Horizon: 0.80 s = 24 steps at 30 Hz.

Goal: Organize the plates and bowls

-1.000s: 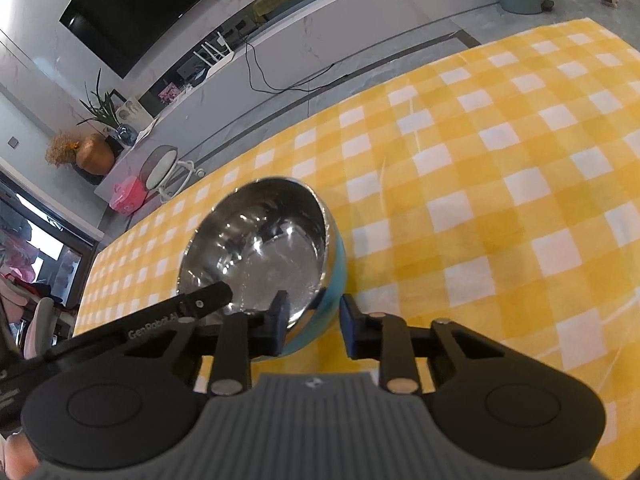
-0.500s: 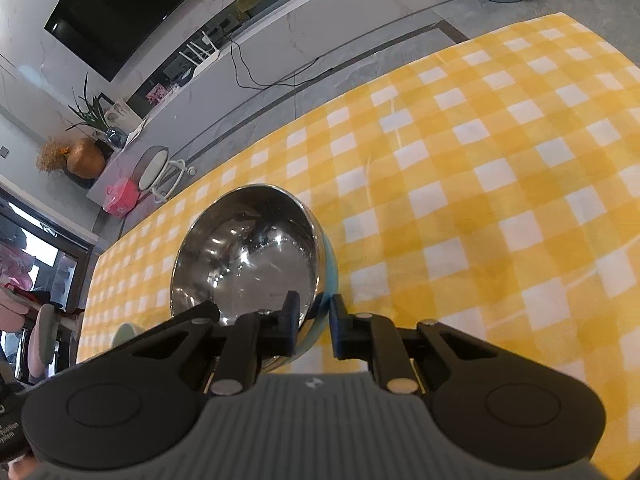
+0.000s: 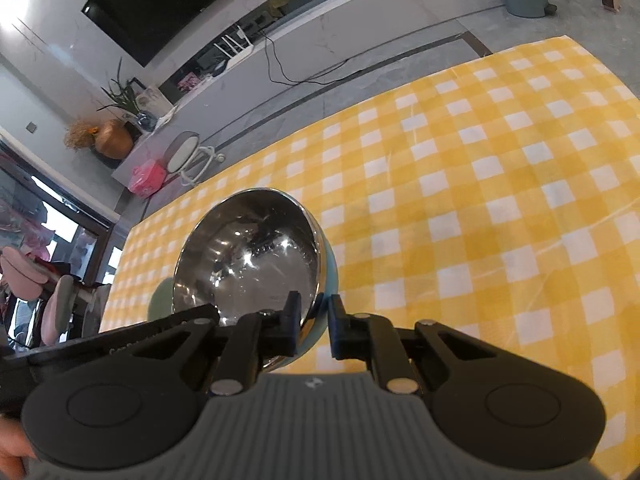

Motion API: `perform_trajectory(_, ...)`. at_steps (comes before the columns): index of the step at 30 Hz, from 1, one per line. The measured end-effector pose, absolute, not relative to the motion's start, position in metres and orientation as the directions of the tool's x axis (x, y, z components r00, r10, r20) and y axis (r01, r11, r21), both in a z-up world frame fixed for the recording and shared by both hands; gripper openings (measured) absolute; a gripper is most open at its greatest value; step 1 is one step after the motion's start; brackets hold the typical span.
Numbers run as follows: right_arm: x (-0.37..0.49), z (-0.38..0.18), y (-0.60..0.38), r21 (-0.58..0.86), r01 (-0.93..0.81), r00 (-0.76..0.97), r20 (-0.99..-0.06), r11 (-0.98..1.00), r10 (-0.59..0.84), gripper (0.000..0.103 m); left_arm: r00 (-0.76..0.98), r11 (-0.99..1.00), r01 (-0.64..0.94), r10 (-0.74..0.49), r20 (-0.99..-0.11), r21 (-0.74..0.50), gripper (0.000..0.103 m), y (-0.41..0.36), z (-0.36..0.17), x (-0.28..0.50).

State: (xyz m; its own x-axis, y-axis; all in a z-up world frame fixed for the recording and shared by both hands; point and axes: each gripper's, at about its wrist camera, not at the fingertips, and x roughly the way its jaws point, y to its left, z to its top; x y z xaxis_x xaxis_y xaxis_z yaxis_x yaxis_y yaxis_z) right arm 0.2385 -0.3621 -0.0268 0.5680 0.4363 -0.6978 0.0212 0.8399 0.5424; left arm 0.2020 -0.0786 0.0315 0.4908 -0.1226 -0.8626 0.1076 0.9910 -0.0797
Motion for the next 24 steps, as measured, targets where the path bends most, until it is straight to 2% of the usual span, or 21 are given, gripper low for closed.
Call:
perform_trajectory(15,0.173,-0.006,-0.379,0.538,0.016,0.644,-0.650,0.843,0.403,0.008,0.416,0.966,0.142,-0.257,-0.872,-0.217,0.018,-0.078,0.035,0.153)
perform_trajectory(24,0.141,-0.019,-0.394,0.563,0.089,0.656,-0.654,0.822,0.377,0.008,0.355,0.946,0.160,-0.322,-0.878,-0.282,0.018,-0.079,0.022,0.137)
